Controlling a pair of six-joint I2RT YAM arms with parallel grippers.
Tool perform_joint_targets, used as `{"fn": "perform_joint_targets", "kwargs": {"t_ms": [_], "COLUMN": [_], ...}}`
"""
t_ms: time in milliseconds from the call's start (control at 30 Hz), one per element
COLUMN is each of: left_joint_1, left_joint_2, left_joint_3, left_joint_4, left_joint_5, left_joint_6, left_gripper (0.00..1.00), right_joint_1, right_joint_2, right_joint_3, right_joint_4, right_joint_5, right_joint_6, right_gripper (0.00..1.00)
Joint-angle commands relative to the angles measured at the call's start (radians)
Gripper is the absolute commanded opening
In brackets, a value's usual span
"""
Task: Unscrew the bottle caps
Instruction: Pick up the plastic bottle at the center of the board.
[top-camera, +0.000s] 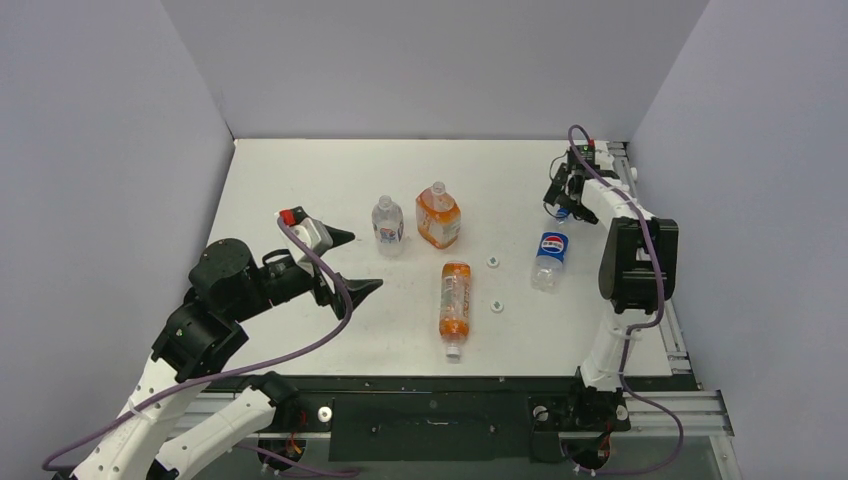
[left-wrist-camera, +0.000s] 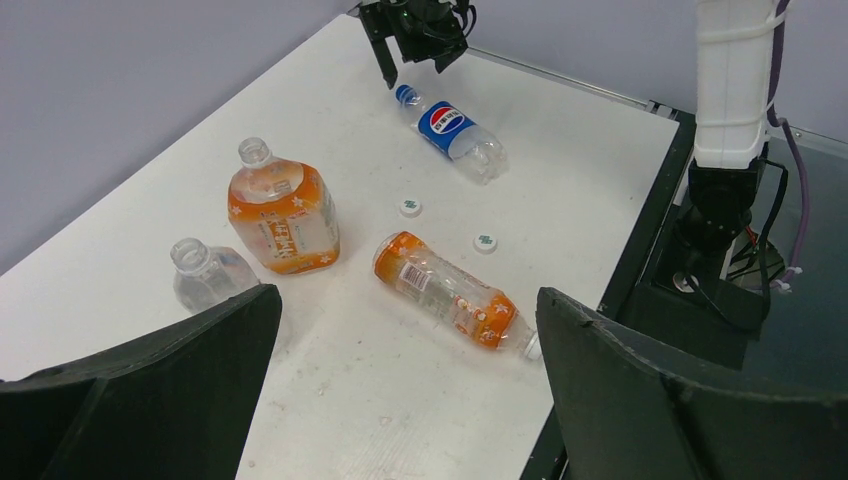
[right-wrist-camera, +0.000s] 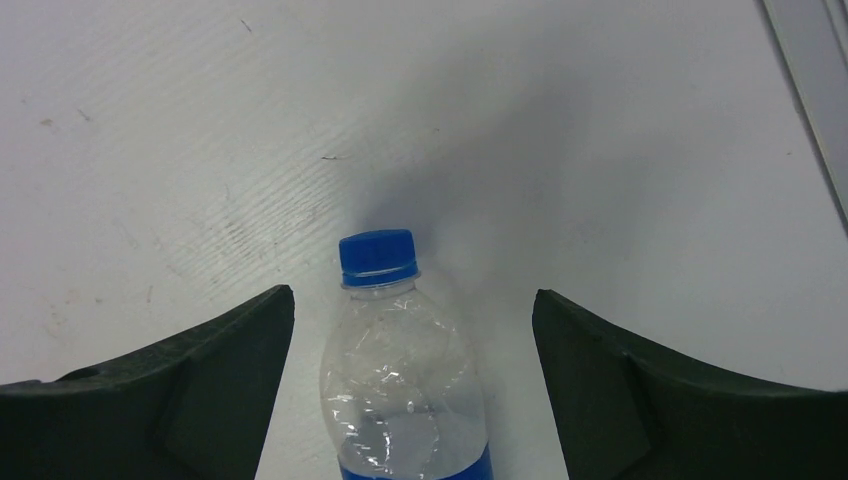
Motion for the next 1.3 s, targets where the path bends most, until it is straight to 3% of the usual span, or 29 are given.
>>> {"fn": "perform_joint_targets", "kwargs": {"t_ms": [0, 133, 333, 767, 800, 1000, 1267], "left_joint_1": [0.003, 0.003, 0.004, 0.004, 0.004, 0.004, 0.003], "left_joint_2": [-0.009, -0.008, -0.002, -0.005, -0.012, -0.035, -0.019], "left_joint_3": [0.047, 0.051, 0.056, 0.072, 0.069, 0.063, 0.057], "left_joint_4": [0.010, 0.013, 0.017, 0.039, 0.040, 0.035, 0.083], "left_joint_5": [0.026, 0.022, 0.023, 0.007, 0.011, -0.001, -0.011], "left_joint_6": [0.005, 0.007, 0.003, -0.015, -0.015, -0.025, -0.133], "left_gripper": [0.97, 0.97, 0.97, 0.97, 0.97, 0.97, 0.97], "right_joint_1": [-0.019, -0.019, -0.024, -0.033, -0.033, -0.032, 0.020], "right_joint_2": [0.058, 0.123, 0.200, 0.243, 0.240, 0.176, -0.133], "right_joint_3": [0.090, 0.131, 0.188, 0.191, 0.185, 0.146, 0.024], "right_joint_4": [-0.036, -0.040, -0.052, -0.064, -0.063, -0.032, 0.047], "right_joint_5": [-0.054, -0.056, -0.073, -0.124, -0.119, -0.127, -0.119], "right_joint_6": [-0.008, -0.004, 0.012, 0.074, 0.076, 0.086, 0.103], "right_gripper": [0.84, 0.84, 0.75, 0.39, 0.32, 0.07, 0.00]}}
